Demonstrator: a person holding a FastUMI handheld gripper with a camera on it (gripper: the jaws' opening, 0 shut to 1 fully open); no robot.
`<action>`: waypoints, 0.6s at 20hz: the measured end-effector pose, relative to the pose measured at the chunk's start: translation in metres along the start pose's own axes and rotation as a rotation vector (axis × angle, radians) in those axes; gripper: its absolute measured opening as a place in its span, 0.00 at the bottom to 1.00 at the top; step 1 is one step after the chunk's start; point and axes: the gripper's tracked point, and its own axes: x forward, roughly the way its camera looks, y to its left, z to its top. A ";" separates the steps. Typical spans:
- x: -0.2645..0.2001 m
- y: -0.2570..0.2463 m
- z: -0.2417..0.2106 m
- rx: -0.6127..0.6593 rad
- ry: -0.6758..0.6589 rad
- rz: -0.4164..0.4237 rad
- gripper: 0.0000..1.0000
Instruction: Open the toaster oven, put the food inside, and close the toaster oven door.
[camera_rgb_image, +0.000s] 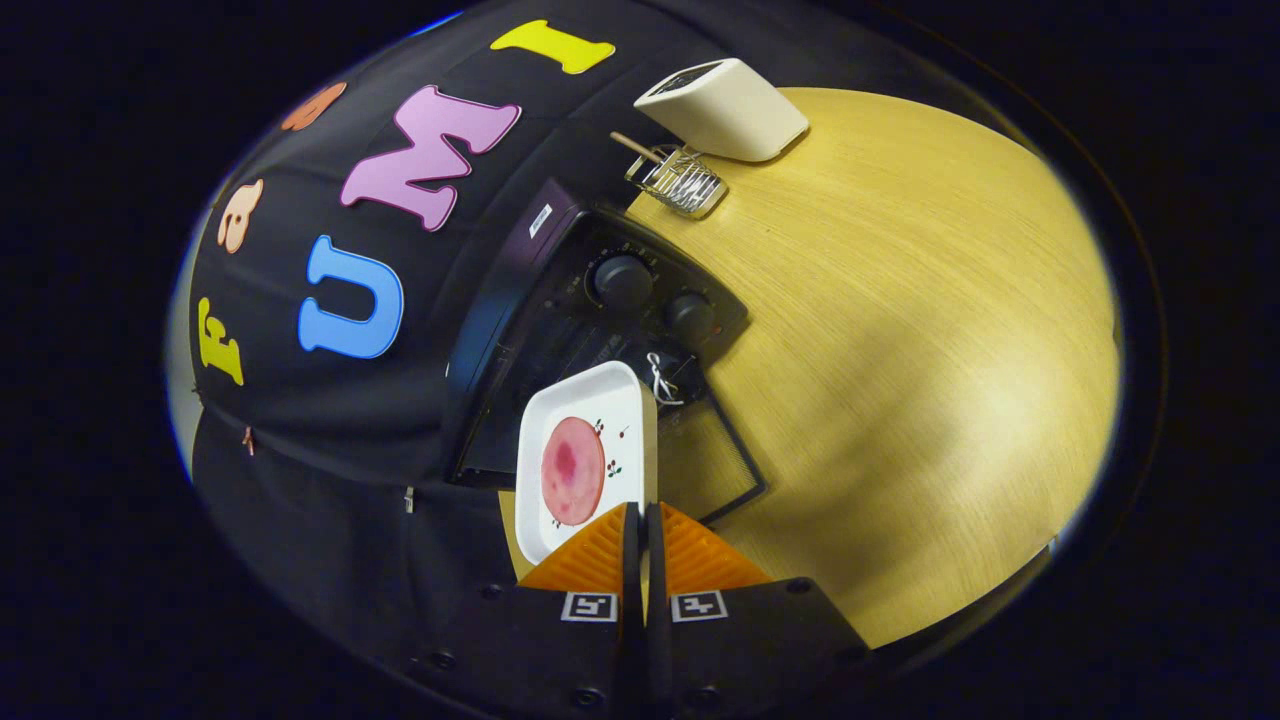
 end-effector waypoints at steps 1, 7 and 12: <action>0.010 0.008 0.002 0.003 -0.014 -0.001 0.05; 0.068 0.033 0.012 0.093 -0.112 -0.014 0.05; 0.105 0.044 0.019 0.175 -0.184 -0.021 0.05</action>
